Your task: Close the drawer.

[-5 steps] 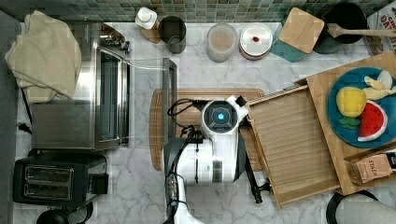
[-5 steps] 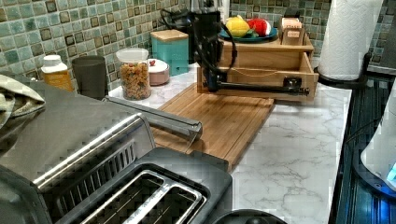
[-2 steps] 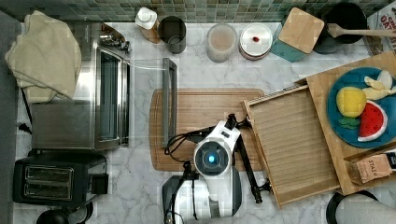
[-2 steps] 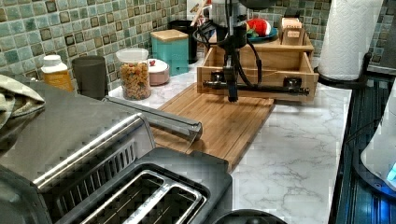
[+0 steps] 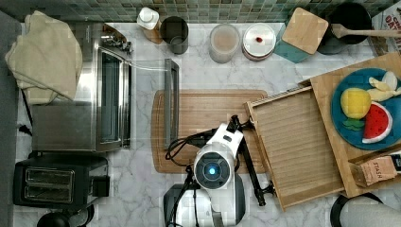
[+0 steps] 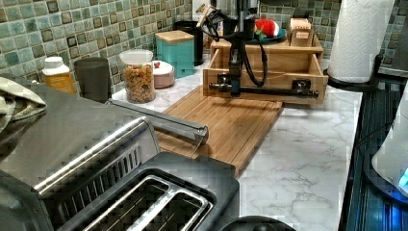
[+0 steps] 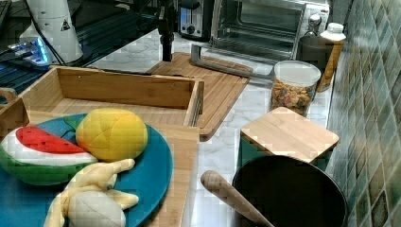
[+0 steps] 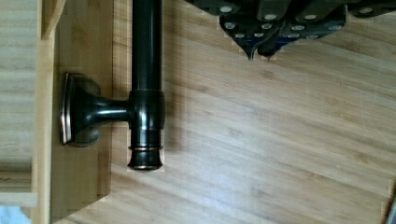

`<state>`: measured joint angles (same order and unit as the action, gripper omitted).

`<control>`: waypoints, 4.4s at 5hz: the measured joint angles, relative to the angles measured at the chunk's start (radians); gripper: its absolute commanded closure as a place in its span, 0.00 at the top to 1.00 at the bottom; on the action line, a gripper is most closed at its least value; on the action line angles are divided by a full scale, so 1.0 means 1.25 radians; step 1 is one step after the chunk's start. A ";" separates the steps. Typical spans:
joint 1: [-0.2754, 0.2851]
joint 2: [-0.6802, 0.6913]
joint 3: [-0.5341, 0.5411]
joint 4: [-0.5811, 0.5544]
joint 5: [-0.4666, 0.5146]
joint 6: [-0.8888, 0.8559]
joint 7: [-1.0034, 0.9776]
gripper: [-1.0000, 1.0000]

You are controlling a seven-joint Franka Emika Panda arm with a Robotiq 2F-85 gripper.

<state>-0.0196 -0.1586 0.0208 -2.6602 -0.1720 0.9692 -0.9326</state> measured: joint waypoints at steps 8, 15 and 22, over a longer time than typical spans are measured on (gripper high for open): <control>-0.061 0.132 -0.127 0.061 -0.045 0.057 -0.357 0.00; -0.195 0.324 -0.213 0.312 0.104 0.051 -0.623 0.00; -0.196 0.326 -0.212 0.312 0.105 0.057 -0.623 0.00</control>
<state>-0.2646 0.2494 -0.2444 -2.2695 -0.0406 1.0410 -1.7119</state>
